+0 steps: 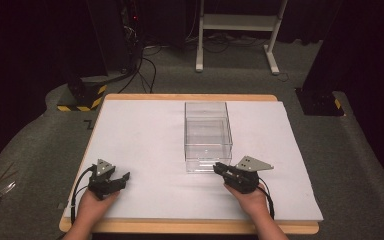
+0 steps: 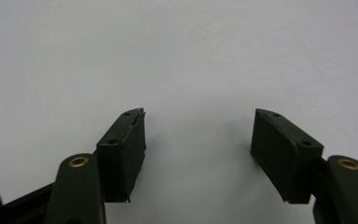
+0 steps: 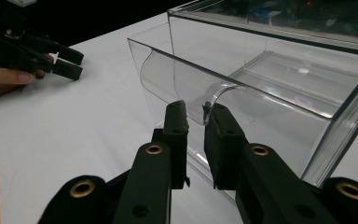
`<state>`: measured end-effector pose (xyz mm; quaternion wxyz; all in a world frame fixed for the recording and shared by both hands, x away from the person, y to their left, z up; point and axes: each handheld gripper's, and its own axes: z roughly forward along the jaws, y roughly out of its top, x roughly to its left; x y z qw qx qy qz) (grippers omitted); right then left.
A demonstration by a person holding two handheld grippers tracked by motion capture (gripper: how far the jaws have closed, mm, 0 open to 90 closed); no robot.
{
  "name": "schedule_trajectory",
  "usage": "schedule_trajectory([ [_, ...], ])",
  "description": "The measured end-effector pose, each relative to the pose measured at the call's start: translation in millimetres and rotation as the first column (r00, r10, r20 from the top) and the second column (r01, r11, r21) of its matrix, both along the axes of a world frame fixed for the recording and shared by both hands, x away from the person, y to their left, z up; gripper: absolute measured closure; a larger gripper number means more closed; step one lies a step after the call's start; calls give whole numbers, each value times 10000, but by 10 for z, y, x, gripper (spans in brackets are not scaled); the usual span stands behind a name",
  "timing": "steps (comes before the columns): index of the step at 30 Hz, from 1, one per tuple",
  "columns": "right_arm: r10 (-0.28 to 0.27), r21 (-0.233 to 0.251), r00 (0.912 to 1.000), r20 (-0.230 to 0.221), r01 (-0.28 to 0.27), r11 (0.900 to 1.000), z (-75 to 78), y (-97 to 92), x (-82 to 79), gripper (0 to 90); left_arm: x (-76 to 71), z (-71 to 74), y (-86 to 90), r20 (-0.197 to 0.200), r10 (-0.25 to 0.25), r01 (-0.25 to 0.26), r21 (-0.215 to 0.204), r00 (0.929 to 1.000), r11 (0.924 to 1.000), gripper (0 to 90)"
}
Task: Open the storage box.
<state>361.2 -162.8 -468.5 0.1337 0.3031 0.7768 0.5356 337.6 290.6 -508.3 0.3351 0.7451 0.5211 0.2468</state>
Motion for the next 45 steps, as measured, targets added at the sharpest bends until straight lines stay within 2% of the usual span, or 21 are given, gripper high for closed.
schedule_trajectory([
  [21, 429, 141, 9989, -168, -426, 9990, -6, -66, -273, 800, -2, 1, -1, -12, -5, 5, 14, 10000, 10000, 356],
  [45, 620, 343, 9978, -254, -611, 9975, -11, -182, -579, 810, -4, 1, -3, 3, 14, -14, 41, 10000, 10000, 355],
])
